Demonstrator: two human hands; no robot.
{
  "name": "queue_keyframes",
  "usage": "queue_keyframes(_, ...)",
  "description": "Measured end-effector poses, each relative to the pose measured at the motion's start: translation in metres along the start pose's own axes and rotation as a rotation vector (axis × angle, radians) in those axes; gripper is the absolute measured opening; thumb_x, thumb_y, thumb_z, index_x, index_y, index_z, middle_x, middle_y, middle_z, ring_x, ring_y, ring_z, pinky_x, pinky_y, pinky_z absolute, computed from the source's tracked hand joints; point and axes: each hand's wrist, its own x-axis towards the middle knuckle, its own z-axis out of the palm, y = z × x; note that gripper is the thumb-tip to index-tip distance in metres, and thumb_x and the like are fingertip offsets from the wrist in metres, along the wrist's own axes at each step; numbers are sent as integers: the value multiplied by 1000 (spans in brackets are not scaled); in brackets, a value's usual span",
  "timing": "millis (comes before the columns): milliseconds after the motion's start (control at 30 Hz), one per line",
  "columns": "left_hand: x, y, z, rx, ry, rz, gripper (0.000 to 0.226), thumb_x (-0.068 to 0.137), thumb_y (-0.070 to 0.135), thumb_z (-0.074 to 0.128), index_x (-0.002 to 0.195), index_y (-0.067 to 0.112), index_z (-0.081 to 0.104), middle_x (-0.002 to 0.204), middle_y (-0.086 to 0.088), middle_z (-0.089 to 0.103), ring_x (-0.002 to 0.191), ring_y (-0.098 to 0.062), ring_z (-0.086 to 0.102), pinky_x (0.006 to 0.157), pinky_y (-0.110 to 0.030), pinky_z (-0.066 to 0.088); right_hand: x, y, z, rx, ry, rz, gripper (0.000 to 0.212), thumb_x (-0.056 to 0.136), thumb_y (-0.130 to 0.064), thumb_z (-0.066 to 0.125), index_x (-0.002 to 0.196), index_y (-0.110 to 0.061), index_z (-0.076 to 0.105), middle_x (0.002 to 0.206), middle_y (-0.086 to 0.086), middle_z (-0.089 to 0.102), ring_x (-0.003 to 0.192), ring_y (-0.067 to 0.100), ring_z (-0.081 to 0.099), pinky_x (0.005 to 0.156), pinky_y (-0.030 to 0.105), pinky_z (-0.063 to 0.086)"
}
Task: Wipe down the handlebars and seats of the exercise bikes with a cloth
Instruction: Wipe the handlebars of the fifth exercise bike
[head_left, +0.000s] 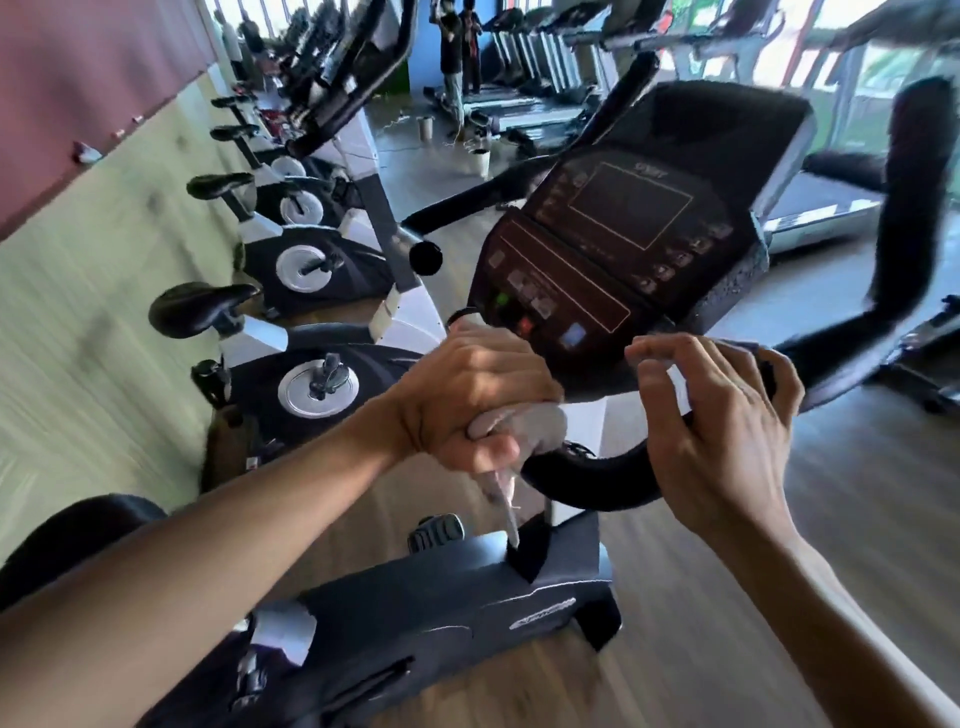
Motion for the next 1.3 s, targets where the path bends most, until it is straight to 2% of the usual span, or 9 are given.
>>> queue_keyframes(167,6,-62,-26,-115,36,3,62,104,46,32,98,1,73,93,-13,71,80,-34,67,76,-49,51,-14,-34,18,-88,53,152,32,97,-43,36,106,-34,65,109,-17,69,118,11,56,121,45,13)
queue_keyframes(233,6,-57,-27,-94,85,0,47,97,33,38,91,4,74,90,-8,71,76,-32,65,75,-47,51,-11,-44,24,-98,57,245,32,96,-43,36,105,-34,65,103,-21,65,119,11,54,122,41,10)
queue_keyframes(333,-8,-18,-3,-5,145,53,35,87,36,48,86,12,74,85,-1,71,74,-32,66,75,-45,48,-9,-56,32,-165,73,345,34,96,-45,32,104,-33,63,98,-22,62,118,10,53,122,40,11)
queue_keyframes(567,2,-53,-13,-10,37,133,54,84,56,44,92,11,73,80,-1,69,69,-29,64,67,-42,47,-20,-57,38,-294,118,248,27,97,-34,39,105,-26,64,109,-7,72,113,13,53,118,42,25)
queue_keyframes(767,-10,-21,2,-24,185,24,44,77,48,50,83,10,71,75,-1,66,71,-29,63,74,-41,47,-21,-57,40,-349,132,241,25,93,-33,43,106,-27,64,109,-7,72,111,14,53,115,38,26)
queue_keyframes(900,-6,-31,0,-15,75,171,54,80,57,46,92,11,73,79,-2,68,72,-29,66,69,-42,49,-21,-58,39,-319,138,230,27,91,-32,44,107,-27,65,108,-8,72,110,7,46,113,39,28)
queue_keyframes(967,0,-55,-10,14,42,156,51,84,55,44,93,14,73,80,-1,68,71,-29,65,67,-43,50,-20,-58,38,-309,143,232,28,91,-31,44,107,-27,65,110,-9,72,111,6,45,114,38,27)
queue_keyframes(1167,-8,-54,-6,-14,238,-18,51,90,52,41,85,12,71,81,-2,68,76,-31,64,74,-44,50,-20,-58,38,-275,168,263,27,89,-26,44,105,-28,66,107,-15,70,109,3,44,111,33,25)
queue_keyframes(1300,-14,-7,19,-6,286,114,53,85,57,46,83,11,72,81,0,71,75,-27,68,76,-38,46,-20,-60,36,-249,203,273,26,93,-25,44,104,-26,67,101,-19,65,106,0,41,100,24,24)
